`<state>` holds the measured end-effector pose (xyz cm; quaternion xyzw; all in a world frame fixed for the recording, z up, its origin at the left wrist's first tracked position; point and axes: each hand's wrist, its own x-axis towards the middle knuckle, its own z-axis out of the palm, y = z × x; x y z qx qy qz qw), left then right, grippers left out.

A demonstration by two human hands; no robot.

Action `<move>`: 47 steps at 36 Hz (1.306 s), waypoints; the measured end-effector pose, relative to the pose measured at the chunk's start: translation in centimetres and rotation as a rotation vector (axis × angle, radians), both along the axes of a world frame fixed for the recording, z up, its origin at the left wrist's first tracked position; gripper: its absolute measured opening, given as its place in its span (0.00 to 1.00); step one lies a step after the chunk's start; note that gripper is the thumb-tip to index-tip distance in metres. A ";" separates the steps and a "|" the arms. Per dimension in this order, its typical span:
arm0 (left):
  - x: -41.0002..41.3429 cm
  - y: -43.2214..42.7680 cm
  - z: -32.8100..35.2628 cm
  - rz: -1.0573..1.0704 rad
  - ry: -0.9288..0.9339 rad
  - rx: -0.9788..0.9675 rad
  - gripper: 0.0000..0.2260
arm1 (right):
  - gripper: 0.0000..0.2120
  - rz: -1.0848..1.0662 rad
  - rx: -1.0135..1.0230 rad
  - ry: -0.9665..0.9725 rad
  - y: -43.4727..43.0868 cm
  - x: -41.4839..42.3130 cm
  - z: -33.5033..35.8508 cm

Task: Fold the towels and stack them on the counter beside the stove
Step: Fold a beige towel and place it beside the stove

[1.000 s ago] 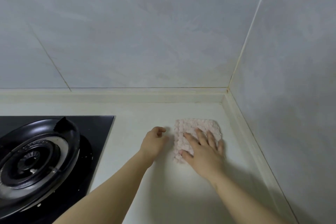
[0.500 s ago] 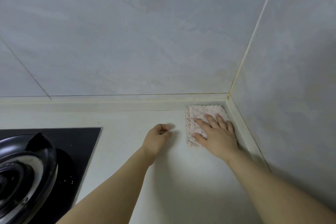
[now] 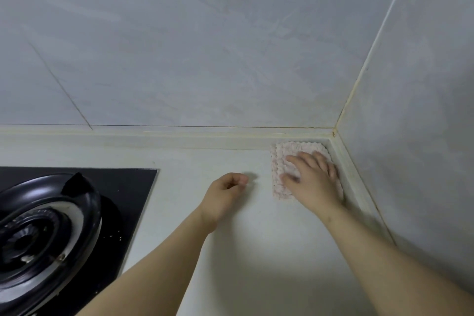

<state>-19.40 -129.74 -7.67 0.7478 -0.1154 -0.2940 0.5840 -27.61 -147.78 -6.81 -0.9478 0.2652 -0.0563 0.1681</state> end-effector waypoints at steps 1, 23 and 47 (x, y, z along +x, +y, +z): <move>-0.2 0.4 0.3 0.016 0.029 -0.018 0.05 | 0.20 -0.024 0.007 -0.035 0.8 0.0 0.3; -12.4 26.4 10.1 0.435 -0.097 -0.011 0.05 | 0.05 0.380 0.691 -0.097 28.9 -7.3 8.4; -21.8 75.1 10.3 1.141 -0.138 0.078 0.06 | 0.07 1.025 0.870 0.216 80.4 -5.9 8.2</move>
